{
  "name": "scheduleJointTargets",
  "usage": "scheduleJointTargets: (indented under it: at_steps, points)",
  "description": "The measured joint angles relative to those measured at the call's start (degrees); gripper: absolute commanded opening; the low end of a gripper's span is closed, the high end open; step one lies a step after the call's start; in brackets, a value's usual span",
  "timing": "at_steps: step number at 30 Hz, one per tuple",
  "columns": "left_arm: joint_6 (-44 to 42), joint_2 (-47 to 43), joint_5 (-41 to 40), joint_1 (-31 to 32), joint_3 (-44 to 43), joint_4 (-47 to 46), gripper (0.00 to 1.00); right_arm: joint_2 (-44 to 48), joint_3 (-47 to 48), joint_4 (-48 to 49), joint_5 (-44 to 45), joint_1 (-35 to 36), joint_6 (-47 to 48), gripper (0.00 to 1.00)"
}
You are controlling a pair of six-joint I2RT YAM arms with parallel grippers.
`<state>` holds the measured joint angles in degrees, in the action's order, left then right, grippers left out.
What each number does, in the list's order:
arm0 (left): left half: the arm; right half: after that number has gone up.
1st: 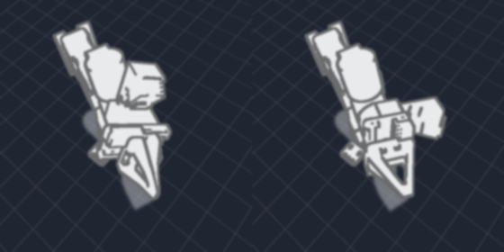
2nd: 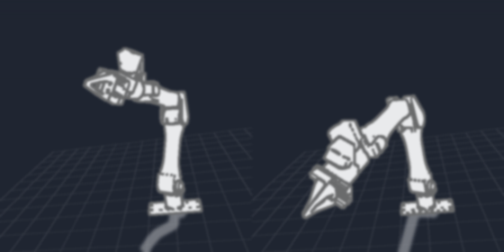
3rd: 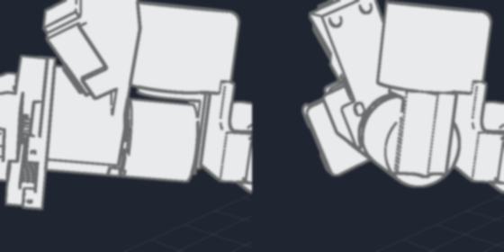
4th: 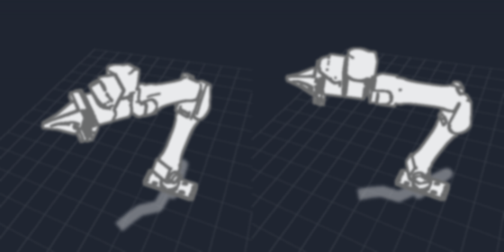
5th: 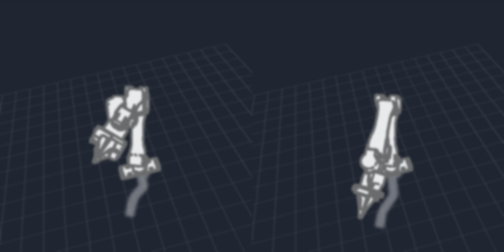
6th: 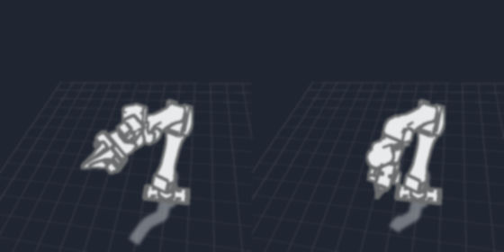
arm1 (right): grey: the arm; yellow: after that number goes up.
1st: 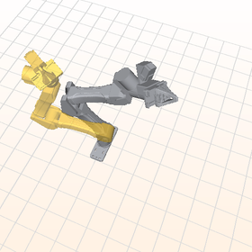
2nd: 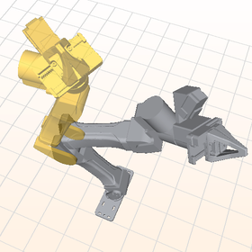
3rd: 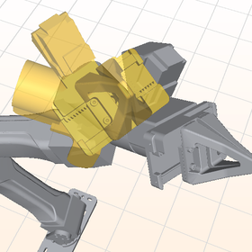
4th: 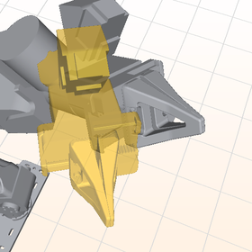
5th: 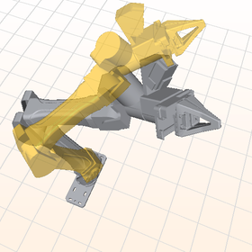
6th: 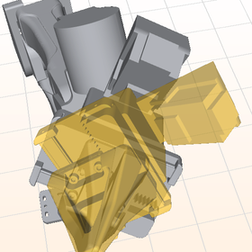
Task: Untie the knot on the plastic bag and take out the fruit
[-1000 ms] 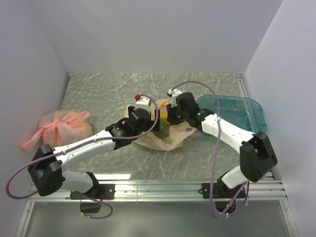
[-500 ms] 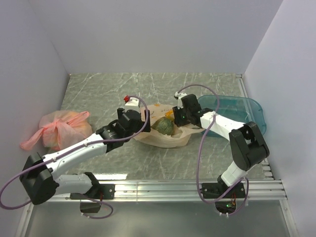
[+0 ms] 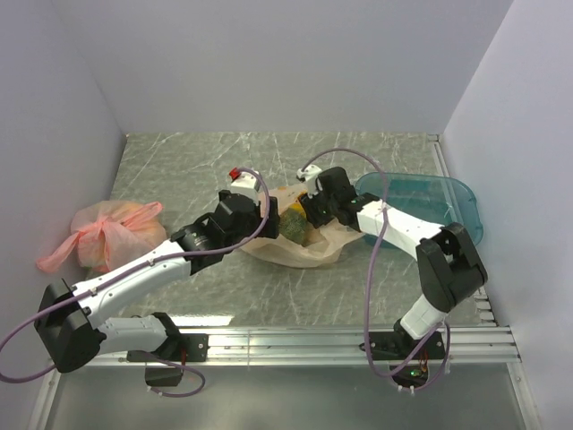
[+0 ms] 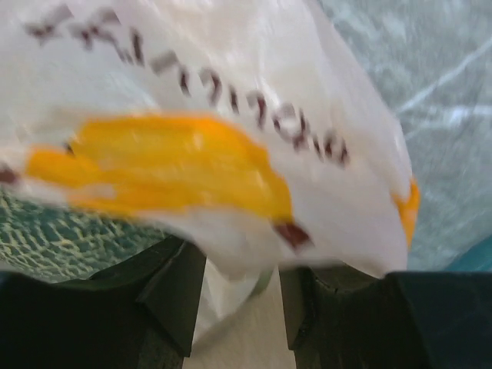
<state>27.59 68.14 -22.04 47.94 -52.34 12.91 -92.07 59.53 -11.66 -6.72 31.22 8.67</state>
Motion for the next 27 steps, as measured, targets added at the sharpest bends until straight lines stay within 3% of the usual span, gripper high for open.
scheduleJointTargets:
  at_steps: [9, 12, 13, 16, 21, 27]
  points:
    - [-3.02, -0.04, -0.07, -0.39, -0.61, 0.74, 0.99, -7.89, 4.44, -0.94, 1.4, 1.36, 5.77, 0.47]
    - [-3.23, -0.04, -0.13, -0.66, -0.61, 0.76, 0.99, -10.69, 6.32, -1.84, 2.19, 2.21, 6.71, 0.34]
    - [-3.37, -0.04, -0.22, -0.72, -0.61, 0.81, 0.99, -11.52, 7.02, -2.01, 2.56, 2.6, 7.08, 0.17]
    - [-3.39, -0.04, -0.5, -0.92, -0.61, 1.25, 0.99, -12.28, 7.58, -2.56, 2.73, 3.8, 7.87, 0.0]
    - [-3.41, -0.13, -1.88, -1.46, -0.61, 2.21, 0.99, -8.24, 6.62, -3.78, 2.54, 6.21, 7.21, 0.0]
    - [-4.7, -2.56, -3.39, -2.16, -0.63, 3.21, 0.99, 4.9, 3.56, -5.09, -0.04, 10.03, 5.2, 0.0]
